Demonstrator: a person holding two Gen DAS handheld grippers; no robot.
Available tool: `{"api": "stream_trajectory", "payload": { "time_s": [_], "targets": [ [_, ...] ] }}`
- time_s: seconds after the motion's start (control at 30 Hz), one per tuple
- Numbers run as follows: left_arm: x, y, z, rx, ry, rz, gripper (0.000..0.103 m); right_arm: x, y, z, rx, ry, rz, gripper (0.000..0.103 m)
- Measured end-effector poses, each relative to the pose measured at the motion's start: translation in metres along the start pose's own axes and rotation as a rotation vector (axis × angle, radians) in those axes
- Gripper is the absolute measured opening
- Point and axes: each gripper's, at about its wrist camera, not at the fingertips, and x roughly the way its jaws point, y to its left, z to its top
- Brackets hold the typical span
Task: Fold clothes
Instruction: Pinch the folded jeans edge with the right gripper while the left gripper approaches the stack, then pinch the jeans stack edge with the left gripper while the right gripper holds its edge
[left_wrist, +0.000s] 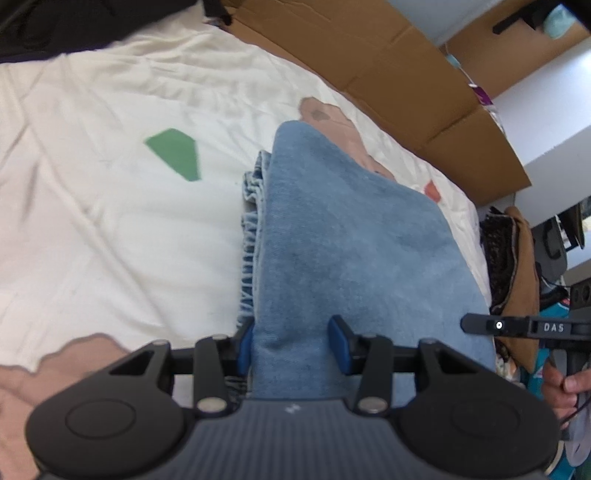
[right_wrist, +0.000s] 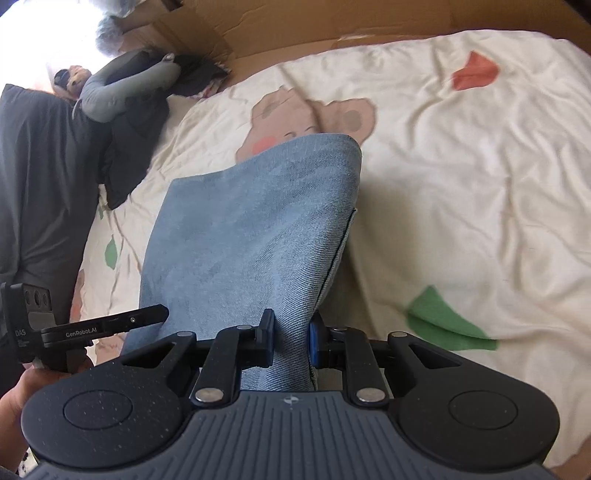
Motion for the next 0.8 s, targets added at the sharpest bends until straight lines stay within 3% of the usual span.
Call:
{"api": "stream_trajectory", "payload": {
  "time_s": [0.4,0.6,0.73,0.8],
  "targets": [
    [0.041,-0.063,-0.008,0.116,0.063,-0.080,0.044,-0.036,-0.062,-0.005,0.087,-0.065,-0.131,0.017],
    [0.041,-0.050,-0.001,0.051,0.094,-0.123,0.043,-0.023,-0.072,-0.015,0.097,-0.044,-0.161,0.018],
    [0.039,-0.038,0.006,0.011,0.096,-0.110,0.058,-0.016,-0.070,-0.014,0.087,-0.027,-0.191,0.018],
    [0.041,-0.036,0.007,0.006,0.098,-0.127,0.058,-0.013,-0.071,-0.015,0.086,-0.022,-0.199,0.019]
  ]
}}
